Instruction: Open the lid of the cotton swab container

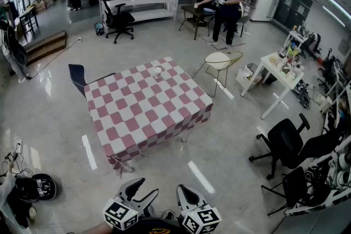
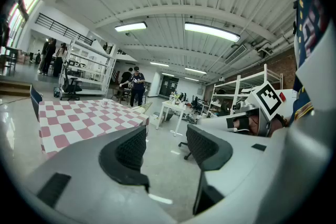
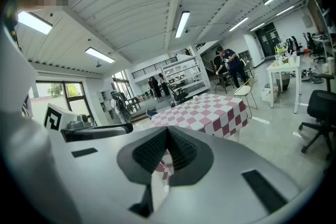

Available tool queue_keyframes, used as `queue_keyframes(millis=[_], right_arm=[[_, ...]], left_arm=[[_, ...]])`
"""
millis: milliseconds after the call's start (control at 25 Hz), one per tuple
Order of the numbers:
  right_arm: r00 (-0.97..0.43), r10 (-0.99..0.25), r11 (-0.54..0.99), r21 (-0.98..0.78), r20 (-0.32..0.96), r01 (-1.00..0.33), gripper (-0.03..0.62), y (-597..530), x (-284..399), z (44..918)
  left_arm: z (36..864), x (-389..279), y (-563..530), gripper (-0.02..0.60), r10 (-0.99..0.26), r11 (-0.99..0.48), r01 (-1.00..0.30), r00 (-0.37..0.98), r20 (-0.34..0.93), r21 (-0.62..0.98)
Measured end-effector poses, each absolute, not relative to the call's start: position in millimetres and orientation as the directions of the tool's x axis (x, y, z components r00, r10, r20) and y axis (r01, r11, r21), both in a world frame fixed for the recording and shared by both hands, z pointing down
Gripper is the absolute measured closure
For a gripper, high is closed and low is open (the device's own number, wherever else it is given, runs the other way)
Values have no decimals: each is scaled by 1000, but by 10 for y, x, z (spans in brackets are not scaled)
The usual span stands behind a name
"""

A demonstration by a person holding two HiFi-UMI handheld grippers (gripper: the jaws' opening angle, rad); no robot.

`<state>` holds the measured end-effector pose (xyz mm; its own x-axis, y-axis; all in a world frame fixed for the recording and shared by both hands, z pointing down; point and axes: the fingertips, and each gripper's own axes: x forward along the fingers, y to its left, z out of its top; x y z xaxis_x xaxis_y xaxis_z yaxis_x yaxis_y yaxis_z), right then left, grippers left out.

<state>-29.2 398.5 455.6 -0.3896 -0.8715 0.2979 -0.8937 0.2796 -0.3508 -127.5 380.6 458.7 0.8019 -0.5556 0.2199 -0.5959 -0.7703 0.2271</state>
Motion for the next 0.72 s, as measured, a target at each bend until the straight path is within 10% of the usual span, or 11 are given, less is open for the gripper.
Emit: queue_keyframes(millis=[720], right_arm=[[-388,-890,253,-449,239,-857,582,4490,495,4683]], left_arm=[[4559,-574,4394,331,-563,-771,-610,787,253,181]])
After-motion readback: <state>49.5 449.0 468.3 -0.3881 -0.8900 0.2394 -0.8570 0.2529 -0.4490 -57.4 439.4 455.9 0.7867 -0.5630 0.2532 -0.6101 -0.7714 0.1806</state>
